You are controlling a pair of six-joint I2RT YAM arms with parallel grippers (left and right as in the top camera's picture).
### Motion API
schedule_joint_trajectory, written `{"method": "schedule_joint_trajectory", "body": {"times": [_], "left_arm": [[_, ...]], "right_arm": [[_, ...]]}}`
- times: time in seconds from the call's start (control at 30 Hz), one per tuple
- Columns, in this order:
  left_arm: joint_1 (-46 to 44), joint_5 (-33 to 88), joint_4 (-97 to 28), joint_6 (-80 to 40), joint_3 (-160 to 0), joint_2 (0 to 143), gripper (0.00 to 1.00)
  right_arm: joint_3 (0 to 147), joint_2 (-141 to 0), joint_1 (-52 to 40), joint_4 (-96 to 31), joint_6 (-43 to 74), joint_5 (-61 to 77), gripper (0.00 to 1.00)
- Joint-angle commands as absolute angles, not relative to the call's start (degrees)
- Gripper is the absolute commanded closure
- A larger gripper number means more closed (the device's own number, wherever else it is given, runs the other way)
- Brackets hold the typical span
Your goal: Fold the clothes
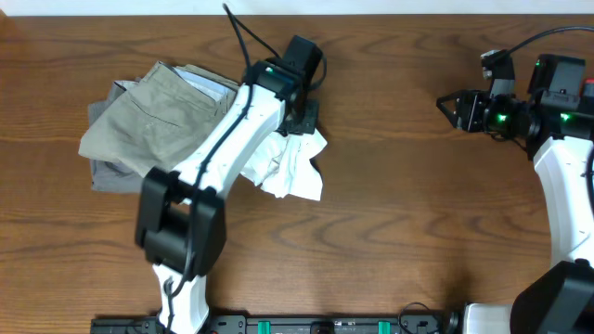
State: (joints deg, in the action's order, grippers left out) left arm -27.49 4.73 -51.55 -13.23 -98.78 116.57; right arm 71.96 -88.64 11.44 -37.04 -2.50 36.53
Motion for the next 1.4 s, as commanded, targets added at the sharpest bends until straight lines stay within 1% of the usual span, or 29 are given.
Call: {"method": "schedule_joint_trajectory", "body": {"times": [0.0,0.03,0.1,0.2,0.27,0.33,0.37,0.4,0.6,0.67,0.77,0.9,1.03,1.1,1.2,1.23,1.27,1.3,1.37], "left_arm": [[-28.4,18.0,-50.1,-15.1,-97.7,120.1,0.94],[-29.1,23.5,-49.5,-15.1,-97.7,120.7,0.94],[-30.5,28.2,-49.0,-15.1,-97.7,120.9,0.94],[-32.1,28.3,-49.8,-14.7,-98.5,120.1,0.93],[-32.3,28.3,-50.8,-13.6,-99.4,119.0,0.88],[-31.9,26.8,-52.4,-12.7,-100.3,117.4,0.84],[-31.4,25.1,-53.5,-12.7,-100.7,116.3,0.78],[-30.8,23.4,-54.2,-12.7,-100.8,115.2,0.75],[-24.6,8.3,-58.4,-12.7,-100.7,110.2,0.55],[-21.8,7.9,-59.4,-11.8,-100.6,110.5,0.53],[-18.5,7.9,-59.5,-10.3,-98.8,112.1,0.52],[-16.9,9.2,-59.4,-7.6,-97.3,115.2,0.5],[-17.2,10.0,-59.1,-3.9,-97.3,118.8,0.39],[-17.2,8.8,-59.1,-3.6,-97.3,120.7,0.37],[-17.2,8.3,-59.3,-3.6,-97.3,123.5,0.37],[-17.2,8.4,-59.5,-3.7,-97.3,124.4,0.39],[-17.2,8.8,-59.8,-3.7,-97.3,125.2,0.47],[-17.2,10.3,-60.2,-3.7,-97.3,125.8,0.58],[-17.2,16.5,-60.8,-3.7,-97.3,126.6,0.76]], "right_arm": [[73.0,-87.7,10.4,-37.1,-2.2,35.8,0.55],[73.0,-87.7,10.4,-37.1,-2.2,35.8,0.55],[73.0,-87.7,10.4,-37.1,-2.2,35.8,0.55],[73.0,-87.7,10.4,-37.1,-2.2,35.8,0.55],[73.0,-87.7,10.4,-37.1,-2.2,35.8,0.55],[73.0,-87.7,10.4,-37.1,-2.2,35.8,0.55],[73.0,-87.7,10.4,-37.3,-2.2,35.8,0.55],[73.0,-87.7,10.4,-37.5,-2.2,35.8,0.55],[72.3,-87.9,9.9,-39.6,-2.2,33.9,0.53],[71.5,-87.9,9.0,-39.9,-2.2,33.4,0.53],[70.3,-88.0,7.2,-40.0,-2.2,33.4,0.49],[69.4,-88.5,4.0,-39.6,-2.2,33.4,0.45],[69.2,-89.3,0.6,-39.6,-2.2,32.5,0.36],[69.2,-89.8,-1.1,-39.6,-2.2,32.5,0.31],[69.2,-91.0,-3.2,-39.6,-2.2,32.0,0.29],[69.2,-91.6,-3.9,-39.6,-2.2,31.6,0.29],[69.2,-92.2,-4.5,-39.6,-2.2,31.2,0.29],[69.2,-92.9,-5.1,-39.7,-2.2,30.3,0.29],[69.2,-94.1,-5.8,-39.7,-1.8,28.1,0.29]]}}
